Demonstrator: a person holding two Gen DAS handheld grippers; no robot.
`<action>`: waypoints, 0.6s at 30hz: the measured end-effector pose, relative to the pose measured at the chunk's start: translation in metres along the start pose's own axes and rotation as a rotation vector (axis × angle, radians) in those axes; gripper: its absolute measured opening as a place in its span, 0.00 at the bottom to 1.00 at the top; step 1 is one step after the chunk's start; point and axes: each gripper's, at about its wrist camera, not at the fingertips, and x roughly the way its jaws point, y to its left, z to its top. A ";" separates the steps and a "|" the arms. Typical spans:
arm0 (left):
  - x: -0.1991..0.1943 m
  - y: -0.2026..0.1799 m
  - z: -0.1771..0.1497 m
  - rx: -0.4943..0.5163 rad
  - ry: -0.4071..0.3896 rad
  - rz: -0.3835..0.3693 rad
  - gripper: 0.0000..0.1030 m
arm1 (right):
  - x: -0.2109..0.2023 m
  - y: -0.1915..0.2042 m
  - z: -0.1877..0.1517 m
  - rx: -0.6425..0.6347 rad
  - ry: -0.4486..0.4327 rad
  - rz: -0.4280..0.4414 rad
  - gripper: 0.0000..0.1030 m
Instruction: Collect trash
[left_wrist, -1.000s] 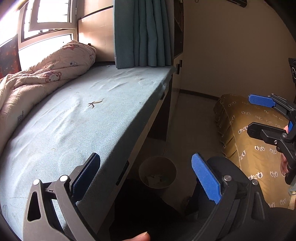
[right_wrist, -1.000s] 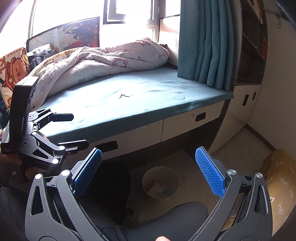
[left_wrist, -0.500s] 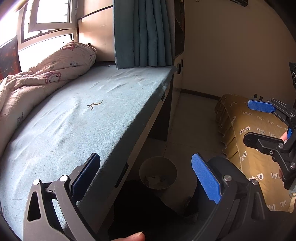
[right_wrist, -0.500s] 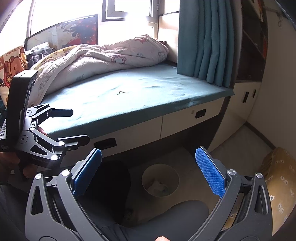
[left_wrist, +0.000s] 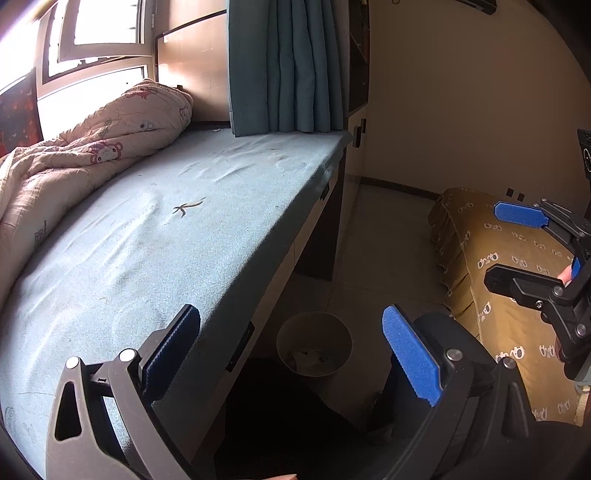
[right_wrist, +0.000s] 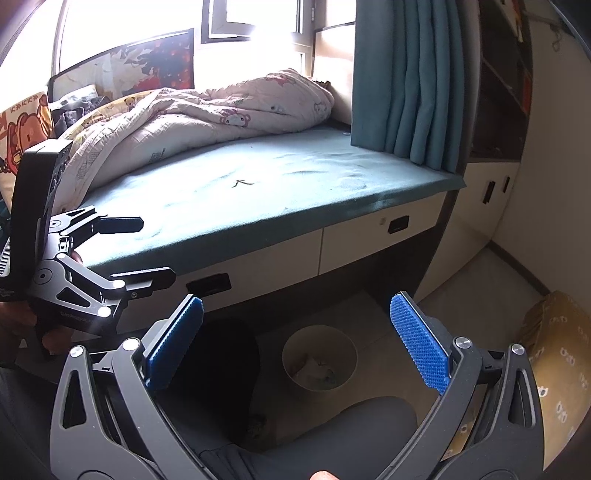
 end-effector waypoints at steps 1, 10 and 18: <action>0.000 0.002 0.000 -0.003 0.001 0.000 0.94 | 0.000 0.000 0.000 0.000 -0.001 0.001 0.95; -0.004 0.004 0.000 0.005 -0.030 0.028 0.94 | 0.001 0.000 -0.001 0.006 -0.003 0.002 0.95; -0.004 0.003 0.001 -0.002 -0.024 0.012 0.94 | 0.000 0.000 -0.003 0.016 -0.003 -0.002 0.95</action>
